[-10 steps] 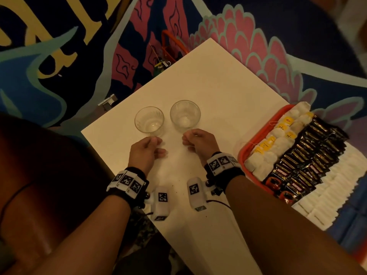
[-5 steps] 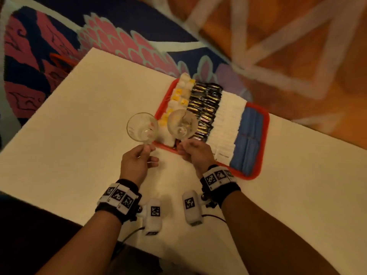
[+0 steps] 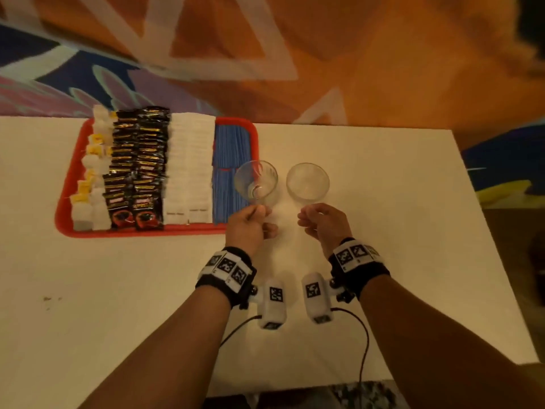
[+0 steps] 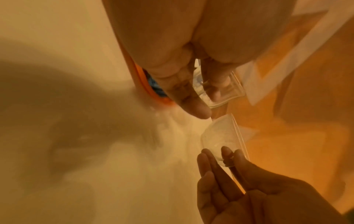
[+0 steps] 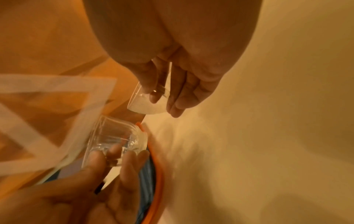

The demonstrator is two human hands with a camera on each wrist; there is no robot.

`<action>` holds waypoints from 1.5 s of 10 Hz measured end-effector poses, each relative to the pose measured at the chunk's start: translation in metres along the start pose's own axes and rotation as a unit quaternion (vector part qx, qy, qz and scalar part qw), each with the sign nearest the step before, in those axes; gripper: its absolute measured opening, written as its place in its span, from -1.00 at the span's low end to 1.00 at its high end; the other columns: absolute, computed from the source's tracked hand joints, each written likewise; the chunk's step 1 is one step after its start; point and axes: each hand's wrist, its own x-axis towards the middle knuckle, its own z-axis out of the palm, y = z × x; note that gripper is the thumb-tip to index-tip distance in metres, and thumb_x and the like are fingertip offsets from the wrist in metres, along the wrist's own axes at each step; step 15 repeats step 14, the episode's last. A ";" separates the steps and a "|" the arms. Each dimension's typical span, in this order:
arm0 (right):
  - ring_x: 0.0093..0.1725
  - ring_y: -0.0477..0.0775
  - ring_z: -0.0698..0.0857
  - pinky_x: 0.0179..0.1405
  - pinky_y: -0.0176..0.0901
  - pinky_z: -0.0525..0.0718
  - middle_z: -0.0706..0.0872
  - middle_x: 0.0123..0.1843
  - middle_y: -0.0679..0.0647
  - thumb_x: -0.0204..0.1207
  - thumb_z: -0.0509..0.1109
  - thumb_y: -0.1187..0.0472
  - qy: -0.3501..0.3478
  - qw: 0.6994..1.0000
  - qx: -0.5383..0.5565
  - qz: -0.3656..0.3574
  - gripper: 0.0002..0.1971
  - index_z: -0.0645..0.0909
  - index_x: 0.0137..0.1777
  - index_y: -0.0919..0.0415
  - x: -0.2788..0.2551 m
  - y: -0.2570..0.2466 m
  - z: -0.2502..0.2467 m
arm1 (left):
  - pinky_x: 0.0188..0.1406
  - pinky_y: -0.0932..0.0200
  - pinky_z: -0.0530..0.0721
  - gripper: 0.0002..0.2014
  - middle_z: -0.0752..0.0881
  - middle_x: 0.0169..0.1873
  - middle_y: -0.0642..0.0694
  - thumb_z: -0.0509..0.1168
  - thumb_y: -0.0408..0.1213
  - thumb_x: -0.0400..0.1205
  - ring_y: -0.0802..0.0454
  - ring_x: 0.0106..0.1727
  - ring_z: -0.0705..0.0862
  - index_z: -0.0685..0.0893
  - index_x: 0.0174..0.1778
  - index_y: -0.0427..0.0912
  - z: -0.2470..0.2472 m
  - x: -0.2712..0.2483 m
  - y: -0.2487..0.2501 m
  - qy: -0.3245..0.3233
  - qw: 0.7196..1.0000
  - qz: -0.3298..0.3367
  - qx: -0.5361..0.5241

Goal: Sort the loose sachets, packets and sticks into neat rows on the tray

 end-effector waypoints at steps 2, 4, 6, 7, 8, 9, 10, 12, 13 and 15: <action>-0.10 0.12 0.73 -0.18 -0.15 0.66 0.77 -0.14 0.16 0.64 0.36 0.29 0.016 1.000 -0.001 0.009 -0.82 0.67 -0.21 0.18 0.031 0.007 -0.050 | -0.47 0.27 0.73 -0.80 0.69 -0.27 -0.11 0.18 -0.33 0.80 0.16 -0.58 0.64 0.66 -0.01 -0.35 0.053 0.022 -0.018 0.023 0.999 -0.023 0.034; -0.09 0.10 0.75 -0.18 -0.14 0.66 0.78 -0.09 0.19 0.60 0.40 0.30 -0.005 0.999 0.010 0.030 -0.87 0.69 -0.19 0.19 0.053 0.009 -0.051 | -0.34 0.08 0.79 -0.77 0.73 -0.30 -0.17 0.18 -0.31 0.80 0.01 -0.48 0.68 0.67 -0.11 -0.27 0.062 0.038 -0.024 0.046 0.997 -0.022 0.055; -0.09 0.05 0.74 -0.14 -0.13 0.67 0.78 -0.08 0.14 0.62 0.39 0.27 -0.025 0.999 0.024 0.023 -0.89 0.69 -0.15 0.17 0.062 0.010 -0.040 | -0.12 -0.19 0.83 -0.75 0.78 -0.27 -0.18 0.17 -0.28 0.81 -0.22 -0.32 0.74 0.66 -0.15 -0.18 0.062 0.048 -0.024 0.045 0.996 -0.008 0.071; -0.08 0.02 0.74 -0.14 -0.13 0.69 0.78 -0.07 0.10 0.61 0.41 0.21 -0.029 0.999 0.010 0.013 -0.91 0.69 -0.13 0.12 0.065 0.009 -0.036 | -0.04 -0.29 0.81 -0.77 0.79 -0.33 -0.09 0.18 -0.25 0.80 -0.19 -0.33 0.77 0.69 -0.10 -0.16 0.061 0.051 -0.023 0.044 0.996 -0.008 0.077; -0.08 0.00 0.74 -0.16 -0.13 0.71 0.78 -0.06 0.06 0.61 0.42 0.15 -0.033 0.999 -0.007 0.000 -0.92 0.69 -0.11 0.07 0.065 0.007 -0.033 | 0.02 -0.30 0.80 -0.80 0.78 -0.49 0.01 0.19 -0.21 0.80 -0.16 -0.34 0.79 0.65 0.14 -0.25 0.060 0.050 -0.020 0.039 0.997 -0.025 0.064; -0.09 0.00 0.71 -0.15 -0.12 0.73 0.77 -0.04 0.04 0.62 0.40 0.12 -0.031 0.999 -0.008 -0.002 -0.92 0.67 -0.01 0.10 0.064 0.007 -0.033 | 0.04 -0.29 0.79 -0.78 0.77 -0.51 0.16 0.20 -0.18 0.79 -0.15 -0.39 0.78 0.55 0.23 -0.27 0.060 0.048 -0.018 0.039 0.998 -0.030 0.049; -0.09 0.00 0.71 -0.18 -0.10 0.72 0.77 -0.01 0.05 0.62 0.41 0.08 -0.028 1.000 -0.008 0.001 -0.91 0.64 0.02 0.07 0.061 0.007 -0.033 | 0.03 -0.30 0.79 -0.82 0.78 -0.48 0.17 0.23 -0.18 0.78 -0.17 -0.38 0.78 0.51 0.17 -0.21 0.060 0.045 -0.017 0.039 0.998 -0.029 0.031; -0.08 0.03 0.67 -0.18 -0.06 0.71 0.72 0.03 0.12 0.57 0.46 0.12 -0.005 1.000 0.008 0.028 -0.79 0.55 0.14 0.08 0.052 0.009 -0.037 | -0.12 -0.21 0.83 -0.76 0.68 -0.13 -0.10 0.30 -0.17 0.75 -0.13 -0.42 0.77 0.42 0.15 -0.22 0.054 0.037 -0.019 0.050 0.998 -0.031 0.011; -0.13 0.03 0.67 -0.21 -0.08 0.69 0.72 -0.02 0.14 0.57 0.46 0.21 -0.002 0.999 0.000 0.032 -0.82 0.57 0.10 0.16 0.046 0.010 -0.038 | -0.05 -0.33 0.80 -0.80 0.69 -0.10 -0.09 0.30 -0.26 0.74 -0.24 -0.35 0.77 0.43 0.17 -0.23 0.049 0.029 -0.018 0.051 0.998 -0.044 -0.001; -0.22 0.03 0.66 -0.27 -0.10 0.65 0.73 -0.13 0.12 0.58 0.44 0.27 -0.017 0.999 0.002 0.032 -0.90 0.58 0.02 0.19 0.036 0.014 -0.036 | -0.11 -0.24 0.83 -0.85 0.71 -0.05 -0.16 0.27 -0.26 0.76 -0.10 -0.42 0.74 0.46 0.13 -0.24 0.041 0.019 -0.017 0.039 0.998 -0.044 0.023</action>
